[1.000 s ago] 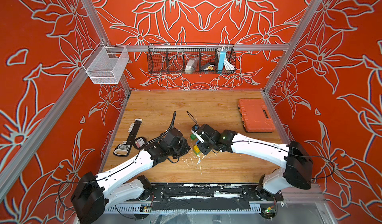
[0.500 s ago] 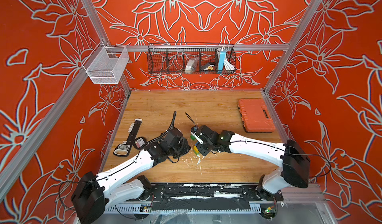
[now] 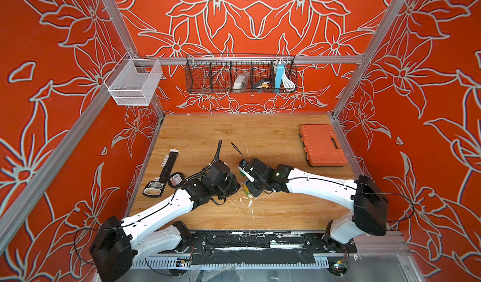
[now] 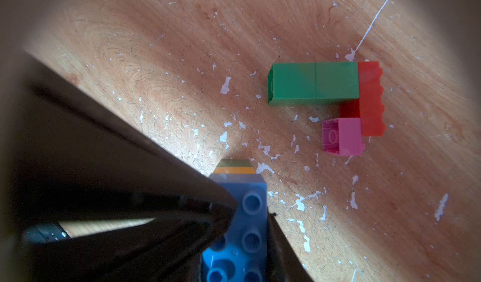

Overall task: Assemble the letter r with lego
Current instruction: Assemble the lego brick with the lego brick.

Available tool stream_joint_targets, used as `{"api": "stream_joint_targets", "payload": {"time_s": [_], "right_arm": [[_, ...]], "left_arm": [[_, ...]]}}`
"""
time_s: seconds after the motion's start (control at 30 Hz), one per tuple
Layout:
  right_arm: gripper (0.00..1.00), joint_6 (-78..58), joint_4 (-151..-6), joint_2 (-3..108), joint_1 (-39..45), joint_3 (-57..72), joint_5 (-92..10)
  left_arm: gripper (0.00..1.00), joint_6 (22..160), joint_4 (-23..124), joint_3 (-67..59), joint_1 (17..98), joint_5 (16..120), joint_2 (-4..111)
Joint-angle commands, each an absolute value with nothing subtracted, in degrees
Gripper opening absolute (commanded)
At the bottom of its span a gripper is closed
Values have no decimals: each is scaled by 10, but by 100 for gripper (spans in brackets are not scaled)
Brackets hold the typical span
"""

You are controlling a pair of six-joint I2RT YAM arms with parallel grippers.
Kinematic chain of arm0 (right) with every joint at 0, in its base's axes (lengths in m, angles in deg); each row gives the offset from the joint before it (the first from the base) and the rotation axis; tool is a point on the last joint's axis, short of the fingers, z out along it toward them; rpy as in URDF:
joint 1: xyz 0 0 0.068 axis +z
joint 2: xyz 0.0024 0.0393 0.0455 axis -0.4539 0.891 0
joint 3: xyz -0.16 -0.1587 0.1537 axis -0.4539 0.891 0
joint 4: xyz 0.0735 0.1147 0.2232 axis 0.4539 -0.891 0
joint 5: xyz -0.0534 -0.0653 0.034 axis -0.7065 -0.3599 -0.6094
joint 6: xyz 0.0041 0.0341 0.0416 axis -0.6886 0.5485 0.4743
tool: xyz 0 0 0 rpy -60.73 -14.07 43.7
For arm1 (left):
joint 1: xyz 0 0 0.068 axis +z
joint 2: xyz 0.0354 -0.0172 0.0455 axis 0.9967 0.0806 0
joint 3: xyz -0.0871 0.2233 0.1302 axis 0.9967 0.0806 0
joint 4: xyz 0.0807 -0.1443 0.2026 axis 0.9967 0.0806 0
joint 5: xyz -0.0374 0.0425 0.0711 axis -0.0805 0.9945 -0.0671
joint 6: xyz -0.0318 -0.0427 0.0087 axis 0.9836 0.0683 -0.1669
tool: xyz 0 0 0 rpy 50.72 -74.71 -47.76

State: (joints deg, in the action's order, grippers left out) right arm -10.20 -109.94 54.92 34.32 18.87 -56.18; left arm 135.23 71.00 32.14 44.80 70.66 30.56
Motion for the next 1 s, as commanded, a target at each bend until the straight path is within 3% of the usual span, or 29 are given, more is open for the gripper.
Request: {"api": "stream_joint_targets", "payload": {"time_s": [0.0, 0.97], "right_arm": [[0, -89, -1097, 557, 349, 188, -561], [0, -75, -1087, 558, 349, 214, -556]], "left_arm": [[0, 1348, 696, 303, 446, 705, 311], [0, 1368, 630, 278, 439, 645, 399]]}}
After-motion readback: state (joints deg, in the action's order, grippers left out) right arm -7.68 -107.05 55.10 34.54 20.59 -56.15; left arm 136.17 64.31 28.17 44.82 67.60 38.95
